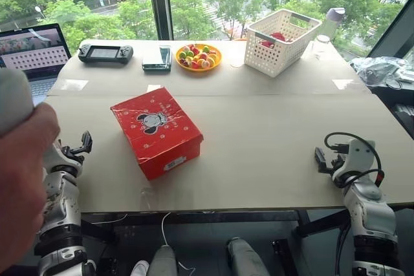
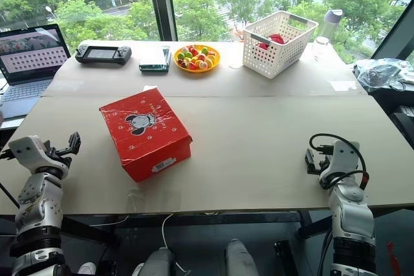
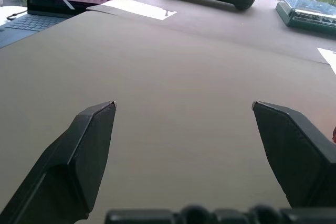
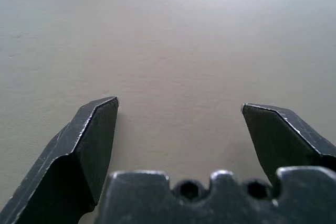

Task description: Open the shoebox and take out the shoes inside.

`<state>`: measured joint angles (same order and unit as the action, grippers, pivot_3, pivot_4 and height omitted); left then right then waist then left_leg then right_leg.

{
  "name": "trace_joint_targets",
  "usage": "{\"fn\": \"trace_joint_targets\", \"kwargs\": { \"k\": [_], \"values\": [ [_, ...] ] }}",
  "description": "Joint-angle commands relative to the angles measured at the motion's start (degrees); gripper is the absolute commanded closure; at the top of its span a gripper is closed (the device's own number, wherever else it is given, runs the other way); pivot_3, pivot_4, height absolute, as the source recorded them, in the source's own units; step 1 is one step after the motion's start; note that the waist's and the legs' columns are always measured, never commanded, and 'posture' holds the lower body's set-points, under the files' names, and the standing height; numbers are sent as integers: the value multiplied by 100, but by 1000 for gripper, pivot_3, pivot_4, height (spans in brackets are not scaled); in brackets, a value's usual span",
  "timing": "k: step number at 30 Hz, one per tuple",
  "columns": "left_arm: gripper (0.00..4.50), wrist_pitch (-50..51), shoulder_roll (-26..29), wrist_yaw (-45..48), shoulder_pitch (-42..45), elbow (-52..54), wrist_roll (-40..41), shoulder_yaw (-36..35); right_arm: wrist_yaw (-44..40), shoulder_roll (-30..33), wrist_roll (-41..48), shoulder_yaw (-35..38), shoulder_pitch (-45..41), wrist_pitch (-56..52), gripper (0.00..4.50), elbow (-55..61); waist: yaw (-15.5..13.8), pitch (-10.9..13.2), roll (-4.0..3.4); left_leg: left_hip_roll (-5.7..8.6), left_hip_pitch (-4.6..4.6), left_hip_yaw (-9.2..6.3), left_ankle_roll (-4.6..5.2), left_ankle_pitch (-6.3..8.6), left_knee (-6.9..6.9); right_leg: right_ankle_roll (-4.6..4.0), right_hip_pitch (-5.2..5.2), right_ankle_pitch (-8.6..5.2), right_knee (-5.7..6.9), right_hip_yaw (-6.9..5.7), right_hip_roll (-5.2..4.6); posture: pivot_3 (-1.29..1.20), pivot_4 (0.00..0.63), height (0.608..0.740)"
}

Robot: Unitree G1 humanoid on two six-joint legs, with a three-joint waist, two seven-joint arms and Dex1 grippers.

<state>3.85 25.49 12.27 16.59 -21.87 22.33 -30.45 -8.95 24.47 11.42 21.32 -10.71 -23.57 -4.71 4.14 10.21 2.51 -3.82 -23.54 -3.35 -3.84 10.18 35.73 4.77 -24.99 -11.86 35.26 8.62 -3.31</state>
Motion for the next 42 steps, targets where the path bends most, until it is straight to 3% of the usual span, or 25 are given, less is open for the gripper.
{"fn": "trace_joint_targets", "kwargs": {
  "k": [1,6,7,8,9,11,14,21,23,34,37,42],
  "values": [
    [13,-13,37,98,-25,105,21,19,-33,111,-33,44,-72,200,0,78,0,0,0,0,0,0,0,0,0,0,0,0,0,0,0,0,150,740],
    [13,381,446,1312,45,-46,112,492,-485,334,98,-159,-281,-14,0,266,8,0,0,1,0,1,0,0,1,0,1,1,-2,1,0,0,150,740],
    [13,383,666,1727,45,-35,54,654,-693,441,159,-251,-353,-115,0,362,34,0,0,0,0,1,0,0,2,-1,1,2,-1,1,1,0,150,740],
    [438,492,1145,2567,37,104,125,832,-1224,692,399,-479,-537,-419,0,642,43,0,0,0,0,2,0,0,2,-3,-2,5,-1,3,1,0,150,740],
    [571,517,1665,3407,16,270,140,1027,-1848,1015,603,-803,-717,-713,0,955,83,9,2,0,0,1,0,0,1,-4,-3,5,0,2,2,0,150,740],
    [1068,571,2334,4426,9,394,163,1289,-2656,1457,800,-1274,-970,-996,507,1329,184,30,4,-2,-19,2,-1,-1,1,-10,-30,7,14,8,5,0,150,740],
    [2221,723,2631,4885,236,317,194,1449,-3163,1548,891,-1769,-1466,-1109,1438,1373,186,30,3,-4,12,3,-3,-2,-12,-19,-7,0,10,5,2,0,150,740],
    [4500,988,2552,5115,587,437,53,1841,-3733,558,-40,-3474,-2957,-246,3773,-165,209,30,4,-4,-9,3,-1,-3,-33,-12,-23,0,-5,3,3,0,150,740],
    [4500,1042,2533,5085,576,493,61,1815,-3746,137,-329,-3774,-3331,156,4481,-925,208,30,4,-4,-26,1,-1,-3,-34,26,-35,18,-4,-1,4,0,150,740],
    [4500,1439,2641,4869,94,981,29,1597,-3634,-1262,-1261,-4033,-5020,1994,4481,-4769,251,30,3,-6,-26,-11,-1,-3,-76,-7,-38,26,-7,-20,0,0,150,740],
    [4500,1394,2676,4853,27,990,-108,1706,-3685,-1500,-1379,-4002,-5196,2254,4481,-5201,309,30,3,-7,-23,-17,-1,-3,-76,-10,-37,26,0,-25,2,0,150,740],
    [4500,805,2678,5085,381,506,-862,2500,-4135,-1904,-1395,-4100,-5020,2232,4481,-4801,365,31,2,-6,-5,-20,-1,-3,-75,-15,-33,22,26,-25,4,0,150,740]
  ]
}}
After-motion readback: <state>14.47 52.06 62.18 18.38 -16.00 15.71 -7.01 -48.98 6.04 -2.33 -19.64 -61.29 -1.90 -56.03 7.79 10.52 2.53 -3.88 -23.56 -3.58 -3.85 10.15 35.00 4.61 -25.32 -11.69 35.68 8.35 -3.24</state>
